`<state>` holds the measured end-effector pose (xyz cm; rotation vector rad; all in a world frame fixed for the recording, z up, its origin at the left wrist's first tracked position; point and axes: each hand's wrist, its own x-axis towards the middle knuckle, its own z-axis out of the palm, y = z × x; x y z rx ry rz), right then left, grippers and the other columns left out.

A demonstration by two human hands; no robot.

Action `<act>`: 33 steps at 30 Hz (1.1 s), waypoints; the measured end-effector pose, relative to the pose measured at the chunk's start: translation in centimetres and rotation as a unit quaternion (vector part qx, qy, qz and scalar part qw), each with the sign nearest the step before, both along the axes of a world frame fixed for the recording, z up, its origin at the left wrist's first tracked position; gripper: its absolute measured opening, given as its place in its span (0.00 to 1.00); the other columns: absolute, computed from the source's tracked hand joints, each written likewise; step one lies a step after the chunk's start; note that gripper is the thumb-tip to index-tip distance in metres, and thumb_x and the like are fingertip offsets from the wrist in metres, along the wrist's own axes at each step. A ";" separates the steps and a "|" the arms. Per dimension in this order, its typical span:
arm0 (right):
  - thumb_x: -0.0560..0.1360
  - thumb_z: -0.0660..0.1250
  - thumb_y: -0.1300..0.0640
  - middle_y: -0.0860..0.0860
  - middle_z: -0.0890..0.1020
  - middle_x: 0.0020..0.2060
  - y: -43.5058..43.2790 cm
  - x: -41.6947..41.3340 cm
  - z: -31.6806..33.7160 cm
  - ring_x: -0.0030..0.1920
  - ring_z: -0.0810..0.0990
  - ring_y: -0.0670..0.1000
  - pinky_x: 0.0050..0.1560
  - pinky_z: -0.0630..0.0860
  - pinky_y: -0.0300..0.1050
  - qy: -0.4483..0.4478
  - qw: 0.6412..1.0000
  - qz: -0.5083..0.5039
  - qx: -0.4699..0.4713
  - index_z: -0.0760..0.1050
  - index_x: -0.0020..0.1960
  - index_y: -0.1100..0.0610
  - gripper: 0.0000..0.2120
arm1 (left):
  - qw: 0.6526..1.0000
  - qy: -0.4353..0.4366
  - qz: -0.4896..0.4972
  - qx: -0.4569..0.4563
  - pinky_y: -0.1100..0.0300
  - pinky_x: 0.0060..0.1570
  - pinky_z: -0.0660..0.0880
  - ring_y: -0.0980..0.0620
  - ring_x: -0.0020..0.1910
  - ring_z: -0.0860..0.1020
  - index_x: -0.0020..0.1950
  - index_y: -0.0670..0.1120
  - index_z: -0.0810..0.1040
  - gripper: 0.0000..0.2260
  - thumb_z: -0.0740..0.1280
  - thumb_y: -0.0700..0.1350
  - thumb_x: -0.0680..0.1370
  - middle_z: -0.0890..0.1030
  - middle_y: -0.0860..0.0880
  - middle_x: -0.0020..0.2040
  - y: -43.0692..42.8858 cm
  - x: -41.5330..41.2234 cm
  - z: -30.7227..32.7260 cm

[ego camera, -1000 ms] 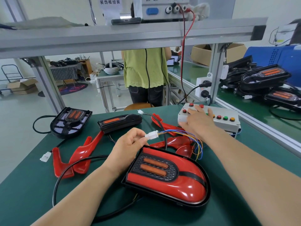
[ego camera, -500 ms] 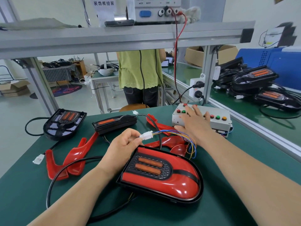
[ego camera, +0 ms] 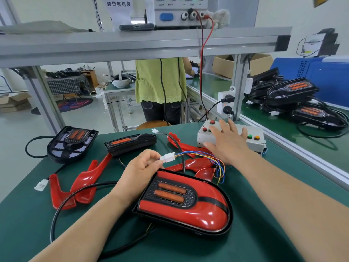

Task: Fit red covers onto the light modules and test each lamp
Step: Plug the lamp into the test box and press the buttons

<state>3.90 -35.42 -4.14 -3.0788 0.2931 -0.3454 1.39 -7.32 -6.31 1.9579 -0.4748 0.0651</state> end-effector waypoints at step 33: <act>0.78 0.51 0.29 0.50 0.44 0.81 -1.5 0.2 -0.7 0.80 0.42 0.58 0.74 0.45 0.71 0.024 0.997 -0.076 0.019 0.49 0.81 0.45 0.37 | 1.000 -0.003 -0.006 0.001 0.60 0.44 0.71 0.62 0.38 0.79 0.47 0.58 0.78 0.05 0.67 0.48 0.80 0.85 0.55 0.42 0.3 0.4 -0.5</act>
